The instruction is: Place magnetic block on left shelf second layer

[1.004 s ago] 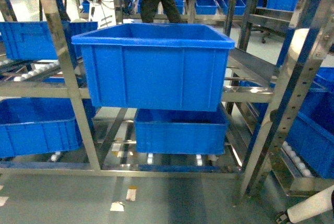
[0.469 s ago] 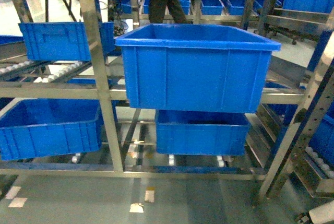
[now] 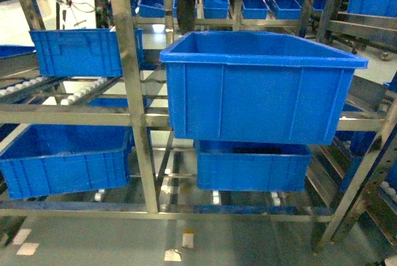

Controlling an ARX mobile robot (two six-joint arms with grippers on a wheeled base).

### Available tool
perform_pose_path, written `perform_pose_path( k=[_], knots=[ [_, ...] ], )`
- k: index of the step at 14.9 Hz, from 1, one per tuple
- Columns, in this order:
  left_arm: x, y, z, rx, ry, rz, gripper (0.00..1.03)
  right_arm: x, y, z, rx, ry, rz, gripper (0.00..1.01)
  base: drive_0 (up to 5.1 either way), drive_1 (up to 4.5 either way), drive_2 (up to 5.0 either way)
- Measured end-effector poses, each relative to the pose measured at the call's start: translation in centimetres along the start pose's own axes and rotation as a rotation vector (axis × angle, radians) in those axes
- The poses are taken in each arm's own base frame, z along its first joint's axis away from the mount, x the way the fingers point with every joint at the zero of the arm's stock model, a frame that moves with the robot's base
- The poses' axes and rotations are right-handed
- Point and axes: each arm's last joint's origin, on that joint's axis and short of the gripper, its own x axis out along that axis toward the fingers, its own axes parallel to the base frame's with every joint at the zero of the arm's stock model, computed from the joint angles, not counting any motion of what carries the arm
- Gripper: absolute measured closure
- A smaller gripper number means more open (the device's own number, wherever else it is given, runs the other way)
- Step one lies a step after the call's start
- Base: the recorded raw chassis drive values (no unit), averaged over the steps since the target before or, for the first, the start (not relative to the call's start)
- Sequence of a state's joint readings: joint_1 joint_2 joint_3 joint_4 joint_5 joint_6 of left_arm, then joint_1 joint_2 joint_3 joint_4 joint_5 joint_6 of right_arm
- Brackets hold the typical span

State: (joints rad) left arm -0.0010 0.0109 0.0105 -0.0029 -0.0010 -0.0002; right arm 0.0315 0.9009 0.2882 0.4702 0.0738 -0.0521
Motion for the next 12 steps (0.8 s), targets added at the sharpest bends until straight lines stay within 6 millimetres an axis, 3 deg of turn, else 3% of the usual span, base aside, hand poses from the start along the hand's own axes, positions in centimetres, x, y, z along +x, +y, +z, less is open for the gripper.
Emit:
perform_pose_path(
  k=[12],
  knots=[
    [0.00, 0.00, 0.01, 0.000, -0.002, -0.001, 0.05, 0.01, 0.00, -0.06, -0.001, 0.006, 0.000, 0.67, 0.0, 4.27, -4.3]
  ],
)
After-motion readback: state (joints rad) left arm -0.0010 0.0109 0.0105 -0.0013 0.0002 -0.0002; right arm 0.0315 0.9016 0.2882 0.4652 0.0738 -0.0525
